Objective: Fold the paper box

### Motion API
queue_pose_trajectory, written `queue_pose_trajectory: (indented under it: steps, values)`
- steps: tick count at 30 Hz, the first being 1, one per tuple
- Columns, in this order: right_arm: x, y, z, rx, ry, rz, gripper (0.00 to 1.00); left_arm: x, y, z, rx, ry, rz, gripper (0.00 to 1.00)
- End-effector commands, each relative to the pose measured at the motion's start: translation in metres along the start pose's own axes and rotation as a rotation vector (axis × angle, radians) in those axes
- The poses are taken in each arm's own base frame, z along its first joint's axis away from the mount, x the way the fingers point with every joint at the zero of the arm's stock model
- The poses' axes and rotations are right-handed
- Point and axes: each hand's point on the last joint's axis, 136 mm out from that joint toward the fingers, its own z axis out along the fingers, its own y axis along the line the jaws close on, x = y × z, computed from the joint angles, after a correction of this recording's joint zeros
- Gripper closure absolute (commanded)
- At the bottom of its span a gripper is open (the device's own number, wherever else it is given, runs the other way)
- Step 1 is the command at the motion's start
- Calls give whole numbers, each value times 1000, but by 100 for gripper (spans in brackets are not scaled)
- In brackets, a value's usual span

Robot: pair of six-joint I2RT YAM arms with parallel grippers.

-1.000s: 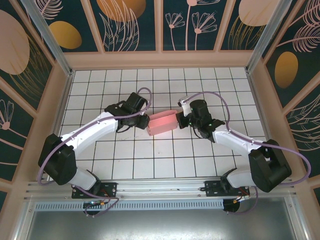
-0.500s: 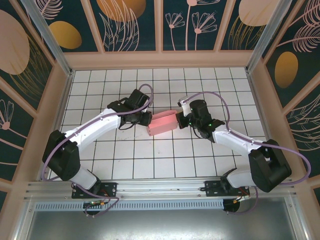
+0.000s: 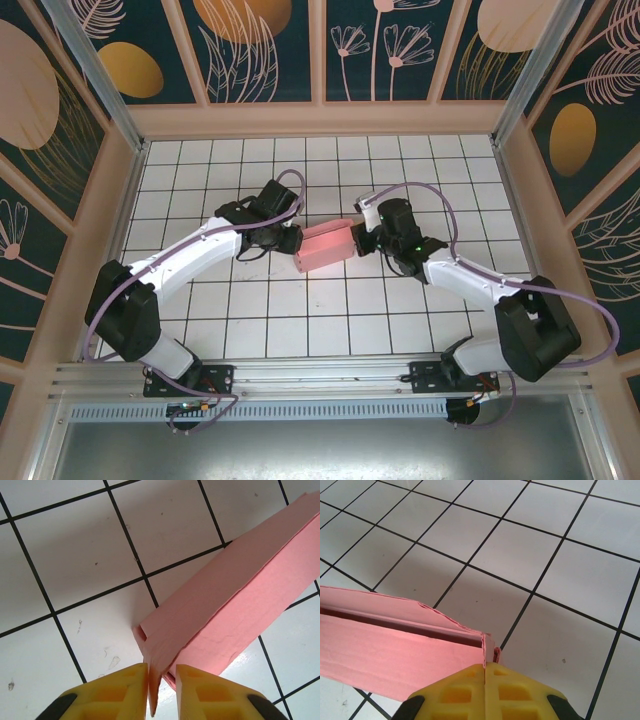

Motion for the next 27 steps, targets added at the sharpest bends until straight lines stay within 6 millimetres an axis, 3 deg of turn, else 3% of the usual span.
queue_pose_trajectory:
  steps: [1,12,20,27]
  values:
    - [-4,1,4,6,0,-25,100,0,-3,-3,0,12,-19,82]
    - [-7,2,2,5,-12,-21,100,-5,-2,5,-7,15,-124,93]
    - [-5,4,3,-4,-11,-14,100,-5,-6,17,-2,45,-209,93]
    - [-2,3,3,0,-11,-18,100,-11,-6,16,-7,37,-235,95]
